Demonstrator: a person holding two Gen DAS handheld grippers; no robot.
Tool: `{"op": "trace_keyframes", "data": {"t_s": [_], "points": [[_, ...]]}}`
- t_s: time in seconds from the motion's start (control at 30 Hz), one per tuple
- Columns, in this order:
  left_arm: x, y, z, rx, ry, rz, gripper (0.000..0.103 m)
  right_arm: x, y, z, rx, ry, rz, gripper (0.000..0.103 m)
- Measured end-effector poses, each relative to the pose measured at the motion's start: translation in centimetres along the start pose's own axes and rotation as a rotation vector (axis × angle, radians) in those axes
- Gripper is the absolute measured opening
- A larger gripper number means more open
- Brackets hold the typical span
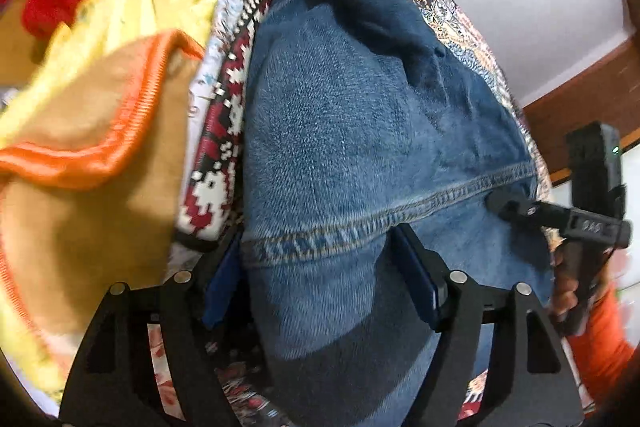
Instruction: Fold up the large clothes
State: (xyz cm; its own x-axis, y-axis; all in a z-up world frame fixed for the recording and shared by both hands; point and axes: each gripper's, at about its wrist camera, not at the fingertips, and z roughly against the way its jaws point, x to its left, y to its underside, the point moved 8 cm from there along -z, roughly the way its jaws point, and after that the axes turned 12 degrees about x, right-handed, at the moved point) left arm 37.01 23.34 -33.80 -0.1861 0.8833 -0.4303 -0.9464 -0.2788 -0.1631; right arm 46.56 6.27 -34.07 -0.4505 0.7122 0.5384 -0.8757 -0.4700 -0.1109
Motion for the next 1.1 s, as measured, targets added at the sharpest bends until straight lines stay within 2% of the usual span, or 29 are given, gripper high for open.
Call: {"op": "trace_keyframes", "data": {"t_s": [0.17,0.3,0.47,0.57,0.7,0.77,0.83,0.9,1.0,1.1], "points": [[0.0,2.4,1.9,-0.013,-0.026,0.018,0.074,-0.1,1.8,1.9,-0.012,0.073,0.031,0.052],[-0.1,4.7,2.8,-0.007,-0.049,0.013,0.074,0.1,3.8,3.4,-0.035,0.164,0.087,0.052],[-1.6,5.3,4.4,-0.042,-0.151,-0.05,0.073,1.8,4.8,5.6,-0.079,0.272,0.173,0.052],[-3.0,4.9,6.2,-0.095,-0.198,-0.094,0.073,3.5,4.6,7.3,-0.129,0.288,0.227,0.052],[-4.5,2.0,7.9,-0.189,-0.278,-0.16,0.075,5.4,3.3,9.6,-0.214,0.287,0.258,0.053],[-4.8,-0.2,8.6,-0.242,-0.317,-0.181,0.082,6.4,1.8,10.2,-0.25,0.268,0.271,0.053],[-4.4,-2.3,9.0,-0.292,-0.351,-0.18,0.094,7.2,0.5,10.1,-0.266,0.255,0.282,0.053],[-3.5,-4.7,8.9,-0.326,-0.382,-0.169,0.096,7.9,-0.8,9.5,-0.271,0.259,0.294,0.053],[-1.5,-7.6,7.4,-0.294,-0.419,-0.142,0.096,8.1,-2.6,7.3,-0.245,0.285,0.312,0.053],[0.6,-10.3,4.5,-0.233,-0.411,-0.107,0.096,6.9,-4.3,3.8,-0.177,0.304,0.313,0.053]]}}
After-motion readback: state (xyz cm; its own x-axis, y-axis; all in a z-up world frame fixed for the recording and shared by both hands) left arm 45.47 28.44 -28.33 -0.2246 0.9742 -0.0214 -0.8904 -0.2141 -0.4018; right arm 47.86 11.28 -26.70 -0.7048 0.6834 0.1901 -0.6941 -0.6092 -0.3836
